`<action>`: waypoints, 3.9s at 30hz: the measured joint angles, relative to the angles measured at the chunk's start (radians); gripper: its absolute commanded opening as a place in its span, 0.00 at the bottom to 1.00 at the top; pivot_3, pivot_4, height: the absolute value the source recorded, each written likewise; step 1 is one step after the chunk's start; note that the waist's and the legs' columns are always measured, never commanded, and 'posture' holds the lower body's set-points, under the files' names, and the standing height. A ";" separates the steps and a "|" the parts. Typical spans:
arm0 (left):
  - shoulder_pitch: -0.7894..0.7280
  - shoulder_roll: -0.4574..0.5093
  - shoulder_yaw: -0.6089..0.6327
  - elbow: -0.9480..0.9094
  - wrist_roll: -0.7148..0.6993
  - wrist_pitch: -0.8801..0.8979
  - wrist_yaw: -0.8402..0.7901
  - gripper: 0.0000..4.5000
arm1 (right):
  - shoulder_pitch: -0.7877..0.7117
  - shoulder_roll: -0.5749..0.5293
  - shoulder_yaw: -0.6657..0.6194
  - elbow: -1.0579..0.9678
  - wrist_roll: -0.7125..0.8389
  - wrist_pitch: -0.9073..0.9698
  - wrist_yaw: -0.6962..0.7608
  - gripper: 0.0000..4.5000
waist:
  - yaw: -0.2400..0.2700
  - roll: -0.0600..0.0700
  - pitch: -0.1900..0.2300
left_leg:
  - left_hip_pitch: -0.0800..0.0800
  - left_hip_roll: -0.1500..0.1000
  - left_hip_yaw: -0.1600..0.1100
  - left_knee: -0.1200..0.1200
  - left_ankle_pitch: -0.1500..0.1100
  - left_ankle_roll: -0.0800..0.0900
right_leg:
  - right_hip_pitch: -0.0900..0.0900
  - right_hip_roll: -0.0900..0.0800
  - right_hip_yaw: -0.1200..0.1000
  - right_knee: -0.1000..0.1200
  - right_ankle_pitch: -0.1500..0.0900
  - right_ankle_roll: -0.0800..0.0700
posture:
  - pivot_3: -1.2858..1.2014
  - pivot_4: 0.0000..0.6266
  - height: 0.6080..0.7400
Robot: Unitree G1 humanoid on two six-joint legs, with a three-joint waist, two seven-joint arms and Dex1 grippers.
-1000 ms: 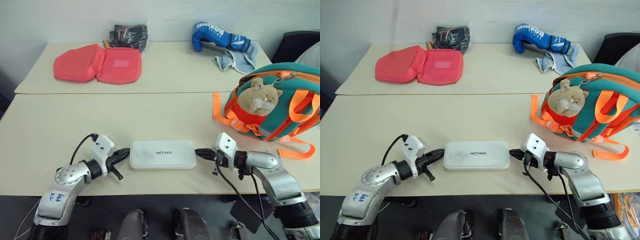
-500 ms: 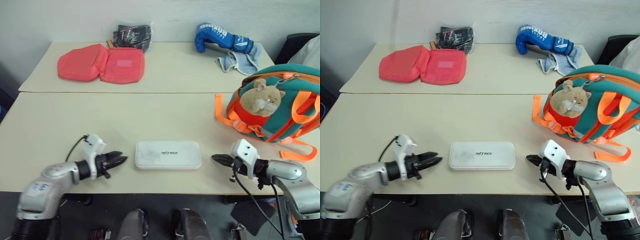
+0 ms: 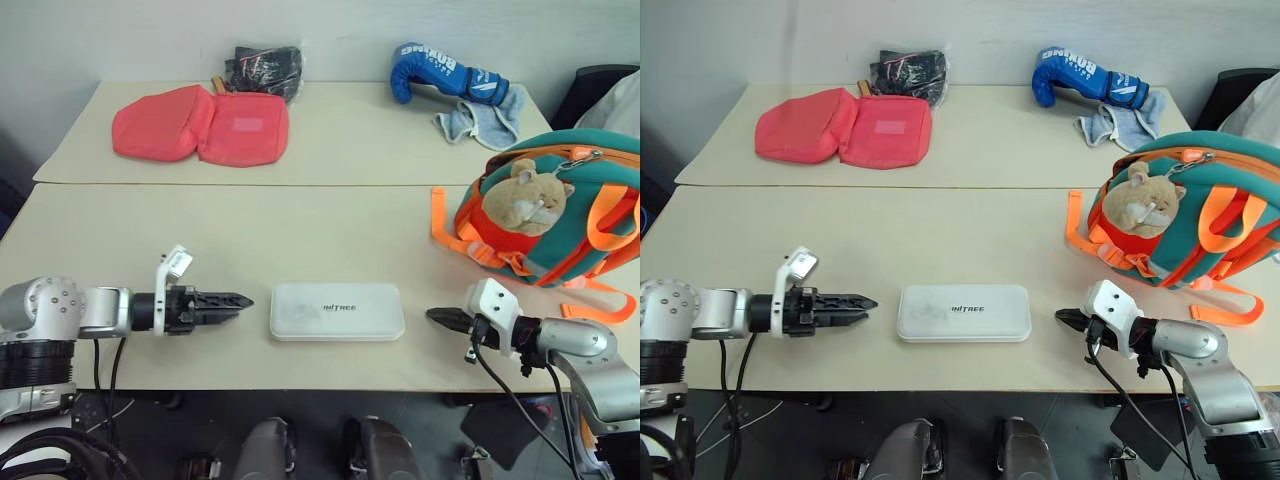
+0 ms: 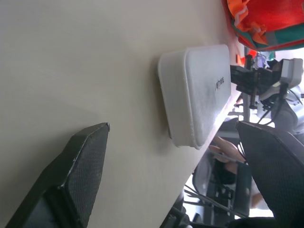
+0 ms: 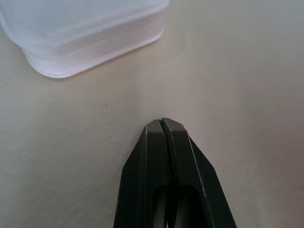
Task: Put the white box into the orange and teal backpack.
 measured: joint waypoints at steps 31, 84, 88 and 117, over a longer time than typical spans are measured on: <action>-0.109 -0.327 -0.038 0.075 -0.277 -0.019 0.400 0.28 | -0.057 0.093 0.083 0.010 0.013 -0.003 -0.004 0.08 | 0.020 -0.003 0.000 | 0.001 -0.001 0.000 0.003 0.003 -0.001 | 0.002 0.000 0.000 0.002 0.000 0.001 | 0.52 0.24 1.00; 0.093 -0.251 0.246 -0.164 0.295 -0.984 -0.078 0.28 | -0.380 0.447 0.080 0.034 0.300 -0.003 -0.065 0.00 | -0.027 0.004 0.002 | -0.001 0.002 0.004 -0.001 0.003 0.001 | -0.002 0.000 0.000 0.002 0.001 0.001 | 0.52 0.24 1.00; 0.094 -0.250 0.269 -0.165 0.279 -0.985 -0.080 0.28 | -0.372 0.417 0.171 -0.120 0.408 0.160 -0.017 0.00 | -0.021 0.004 0.002 | -0.002 0.001 0.003 0.001 0.001 0.003 | -0.001 -0.001 0.000 0.001 0.001 0.001 | 0.52 0.24 1.00; 0.075 0.031 0.059 -0.444 0.314 -1.081 -0.389 0.28 | -0.246 0.077 0.009 -0.244 0.599 0.435 0.086 0.00 | 0.003 -0.001 0.003 | -0.005 -0.001 0.000 0.001 0.001 0.005 | -0.001 -0.002 -0.003 -0.003 0.001 0.001 | 0.52 0.24 1.00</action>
